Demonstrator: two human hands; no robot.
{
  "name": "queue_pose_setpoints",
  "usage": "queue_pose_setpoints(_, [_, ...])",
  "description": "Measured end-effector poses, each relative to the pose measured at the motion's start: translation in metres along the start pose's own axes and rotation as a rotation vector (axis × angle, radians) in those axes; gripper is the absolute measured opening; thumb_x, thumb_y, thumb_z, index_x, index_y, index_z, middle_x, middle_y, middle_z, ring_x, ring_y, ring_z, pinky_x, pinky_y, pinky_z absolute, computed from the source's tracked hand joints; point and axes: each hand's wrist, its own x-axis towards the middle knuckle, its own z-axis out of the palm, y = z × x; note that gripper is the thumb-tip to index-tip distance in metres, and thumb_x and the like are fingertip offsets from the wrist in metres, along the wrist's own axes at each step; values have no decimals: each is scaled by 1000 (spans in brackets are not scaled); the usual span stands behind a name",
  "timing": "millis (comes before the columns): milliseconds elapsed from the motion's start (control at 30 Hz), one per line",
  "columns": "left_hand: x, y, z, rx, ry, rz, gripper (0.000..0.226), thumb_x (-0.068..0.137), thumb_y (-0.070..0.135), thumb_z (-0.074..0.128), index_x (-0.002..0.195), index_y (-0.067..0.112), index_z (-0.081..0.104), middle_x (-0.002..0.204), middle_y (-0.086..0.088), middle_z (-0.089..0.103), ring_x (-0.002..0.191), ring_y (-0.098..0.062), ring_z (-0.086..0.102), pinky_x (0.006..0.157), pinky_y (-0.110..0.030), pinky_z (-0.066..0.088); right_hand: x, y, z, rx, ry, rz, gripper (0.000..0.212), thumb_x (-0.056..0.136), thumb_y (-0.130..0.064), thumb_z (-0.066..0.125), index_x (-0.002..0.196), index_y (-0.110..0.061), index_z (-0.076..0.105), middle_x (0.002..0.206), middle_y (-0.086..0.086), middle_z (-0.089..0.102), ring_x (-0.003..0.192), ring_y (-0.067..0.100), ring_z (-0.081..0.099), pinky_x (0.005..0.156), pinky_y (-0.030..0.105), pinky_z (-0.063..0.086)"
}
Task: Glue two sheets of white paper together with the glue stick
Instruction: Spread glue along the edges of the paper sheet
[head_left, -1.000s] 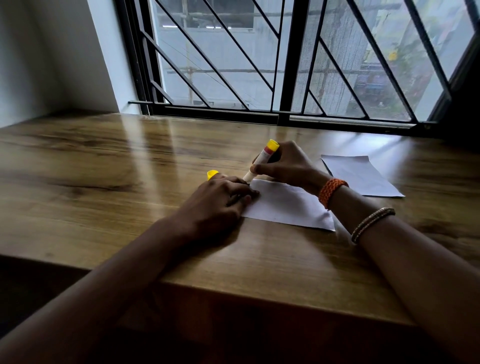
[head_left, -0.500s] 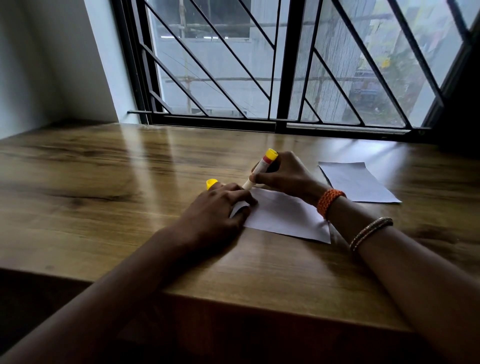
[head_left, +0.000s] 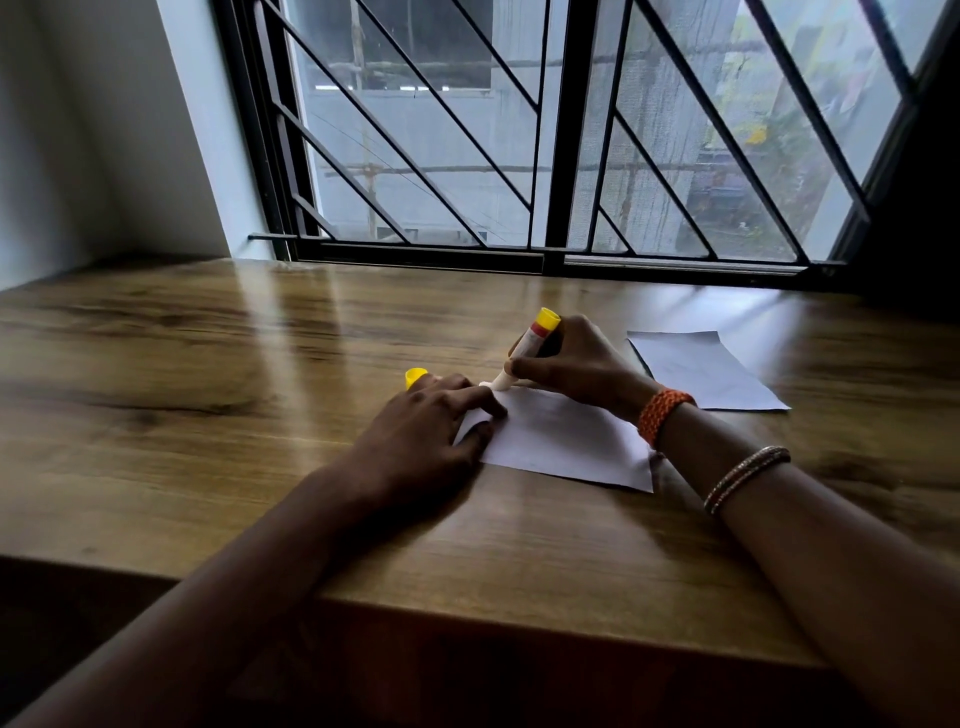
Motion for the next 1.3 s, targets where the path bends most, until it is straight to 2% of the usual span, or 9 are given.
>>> queue_pose_setpoints(167, [-1, -1, 0, -9, 6, 12, 23, 88, 31, 49, 108, 32, 60, 110, 6, 58, 102, -16, 46, 91, -35, 40, -6, 1, -4, -31, 13, -4, 13, 75, -17, 75, 77, -5, 72, 70, 5, 68, 61, 9, 58, 62, 29, 50])
queue_pose_setpoints(300, [0, -1, 0, -1, 12, 22, 24, 89, 28, 49, 109, 28, 61, 112, 5, 58, 106, -17, 48, 93, -36, 40, -8, 3, -7, -81, 24, 3, 11, 75, -21, 76, 71, -13, 69, 59, -6, 63, 47, -8, 52, 46, 6, 38])
queue_pose_setpoints(433, [0, 0, 1, 5, 24, 24, 23, 88, 29, 50, 108, 27, 62, 112, 5, 59, 106, -18, 50, 93, -37, 40, -9, 6, -10, -57, 19, 25, 20, 73, -20, 75, 79, -1, 71, 81, 19, 72, 68, 15, 59, 69, 41, 54])
queue_pose_setpoints(600, [0, -2, 1, 8, -2, 13, 37, 81, 38, 44, 112, 26, 61, 132, 2, 49, 127, -18, 38, 107, -36, 30, -12, 9, -14, -2, 6, 18, 20, 75, -13, 75, 83, 5, 70, 85, 25, 71, 76, 31, 67, 76, 54, 55])
queue_pose_setpoints(700, [0, -1, 1, -18, 18, 1, 32, 83, 34, 49, 111, 26, 62, 136, 0, 46, 128, -20, 36, 107, -34, 28, -12, 9, -15, 3, 15, 25, 23, 75, -13, 75, 85, 7, 69, 87, 27, 71, 87, 42, 67, 77, 57, 54])
queue_pose_setpoints(833, [0, 0, 3, -34, 50, 13, 40, 75, 38, 43, 105, 24, 65, 120, 4, 59, 112, -18, 50, 95, -32, 39, -14, 9, -17, -17, 13, 32, 25, 74, -16, 75, 84, 6, 69, 87, 26, 71, 87, 42, 67, 77, 57, 53])
queue_pose_setpoints(1033, [3, -5, 8, 75, 52, -37, 31, 81, 41, 44, 108, 39, 58, 130, 16, 51, 117, -2, 21, 76, -20, 6, -25, 16, -26, -46, 61, 63, 17, 72, -20, 74, 80, -5, 72, 84, 18, 73, 87, 35, 68, 80, 54, 54])
queue_pose_setpoints(1200, [2, -2, 8, 69, 69, -57, 25, 84, 37, 47, 106, 39, 59, 127, 16, 50, 128, -14, 24, 87, -26, 6, -33, 20, -35, -62, 72, 67, 13, 74, -20, 73, 79, -8, 73, 84, 16, 74, 89, 33, 68, 82, 53, 53])
queue_pose_setpoints(1300, [1, 2, 7, 92, 104, -53, 28, 80, 40, 45, 103, 40, 62, 122, 18, 52, 126, -11, 27, 91, -29, 6, -37, 22, -40, -76, 76, 70, 15, 74, -20, 73, 79, -6, 72, 85, 18, 73, 89, 34, 68, 83, 54, 52])
